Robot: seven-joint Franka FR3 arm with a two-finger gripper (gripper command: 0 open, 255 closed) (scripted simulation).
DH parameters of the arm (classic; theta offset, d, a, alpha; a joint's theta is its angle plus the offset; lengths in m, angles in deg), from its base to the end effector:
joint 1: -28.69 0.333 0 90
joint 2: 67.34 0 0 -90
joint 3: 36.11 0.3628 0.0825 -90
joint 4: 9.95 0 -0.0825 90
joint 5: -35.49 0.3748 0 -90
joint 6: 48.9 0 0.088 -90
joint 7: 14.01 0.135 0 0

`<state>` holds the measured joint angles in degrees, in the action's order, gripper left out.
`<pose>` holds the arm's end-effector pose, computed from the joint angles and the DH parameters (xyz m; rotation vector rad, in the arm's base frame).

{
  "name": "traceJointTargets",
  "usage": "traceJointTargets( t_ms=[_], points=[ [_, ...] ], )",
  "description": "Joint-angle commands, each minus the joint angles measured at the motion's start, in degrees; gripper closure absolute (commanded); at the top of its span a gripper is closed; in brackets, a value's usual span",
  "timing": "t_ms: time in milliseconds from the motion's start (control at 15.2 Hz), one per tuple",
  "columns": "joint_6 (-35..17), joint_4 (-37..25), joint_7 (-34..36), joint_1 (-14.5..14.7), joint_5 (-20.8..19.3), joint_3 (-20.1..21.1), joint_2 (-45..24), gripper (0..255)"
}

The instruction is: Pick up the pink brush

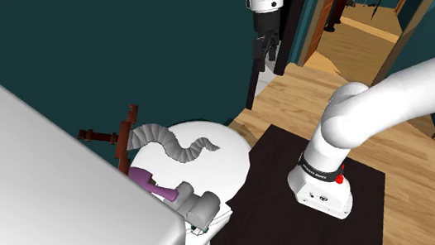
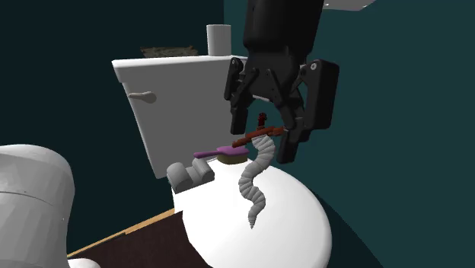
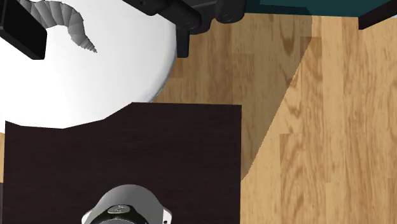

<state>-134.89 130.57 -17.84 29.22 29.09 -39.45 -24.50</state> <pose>0.2544 -0.0323 0.5366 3.0624 0.0629 -0.3196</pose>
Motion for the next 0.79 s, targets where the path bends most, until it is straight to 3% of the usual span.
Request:
traceJointTargets(
  t_ms=[0, 726],
  points=[
    [0.0, 0.0, 0.0, 0.0, 0.0, 0.0, 0.0, 0],
    [-12.7, 2.2, 11.7, 6.1, 7.7, 11.0, -11.9, 0]
  ],
)
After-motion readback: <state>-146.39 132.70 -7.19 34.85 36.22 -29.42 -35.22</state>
